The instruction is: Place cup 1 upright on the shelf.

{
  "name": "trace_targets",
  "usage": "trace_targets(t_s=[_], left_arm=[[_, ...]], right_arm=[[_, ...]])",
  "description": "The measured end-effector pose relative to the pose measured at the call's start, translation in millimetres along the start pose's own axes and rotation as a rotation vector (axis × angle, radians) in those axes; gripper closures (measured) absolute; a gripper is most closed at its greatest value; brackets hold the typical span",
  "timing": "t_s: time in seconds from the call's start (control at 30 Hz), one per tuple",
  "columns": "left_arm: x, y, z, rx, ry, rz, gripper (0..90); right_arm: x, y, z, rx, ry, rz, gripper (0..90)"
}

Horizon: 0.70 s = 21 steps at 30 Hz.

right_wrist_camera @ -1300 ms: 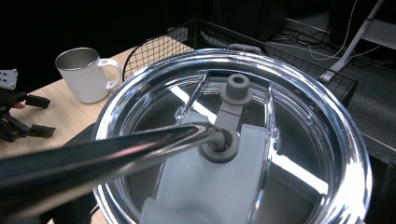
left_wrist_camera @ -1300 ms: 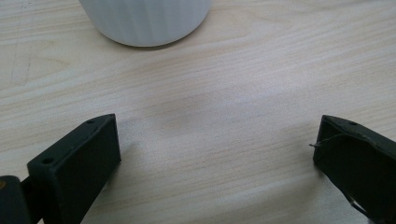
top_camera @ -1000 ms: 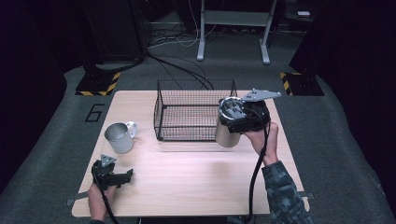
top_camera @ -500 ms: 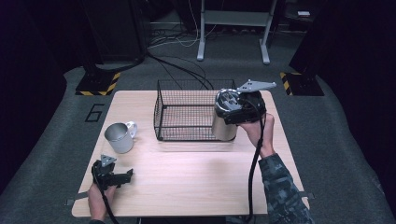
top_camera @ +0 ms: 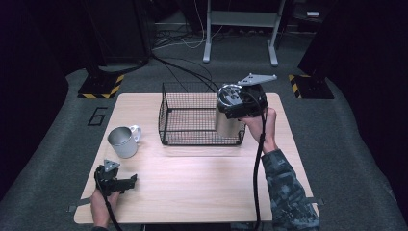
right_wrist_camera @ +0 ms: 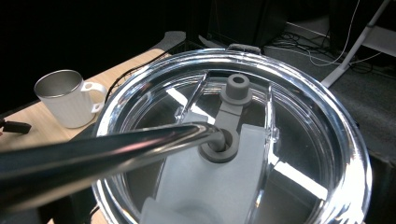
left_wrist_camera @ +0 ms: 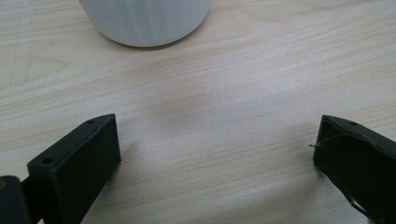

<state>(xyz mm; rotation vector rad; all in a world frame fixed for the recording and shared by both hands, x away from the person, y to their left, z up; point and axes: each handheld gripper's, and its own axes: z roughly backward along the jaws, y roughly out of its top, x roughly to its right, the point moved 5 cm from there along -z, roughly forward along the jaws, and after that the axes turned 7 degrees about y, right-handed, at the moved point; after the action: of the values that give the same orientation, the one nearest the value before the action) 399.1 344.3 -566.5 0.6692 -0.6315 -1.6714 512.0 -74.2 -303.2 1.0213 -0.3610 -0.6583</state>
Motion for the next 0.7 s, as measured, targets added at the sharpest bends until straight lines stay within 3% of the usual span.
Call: trace_targets(t_s=[0.7], left_arm=[[0.0,0.1,-0.2,0.003,0.002,0.0,0.4]], right_arm=[[20.8,3.5,-26.3,-0.023,-0.028,-0.038,3.4]])
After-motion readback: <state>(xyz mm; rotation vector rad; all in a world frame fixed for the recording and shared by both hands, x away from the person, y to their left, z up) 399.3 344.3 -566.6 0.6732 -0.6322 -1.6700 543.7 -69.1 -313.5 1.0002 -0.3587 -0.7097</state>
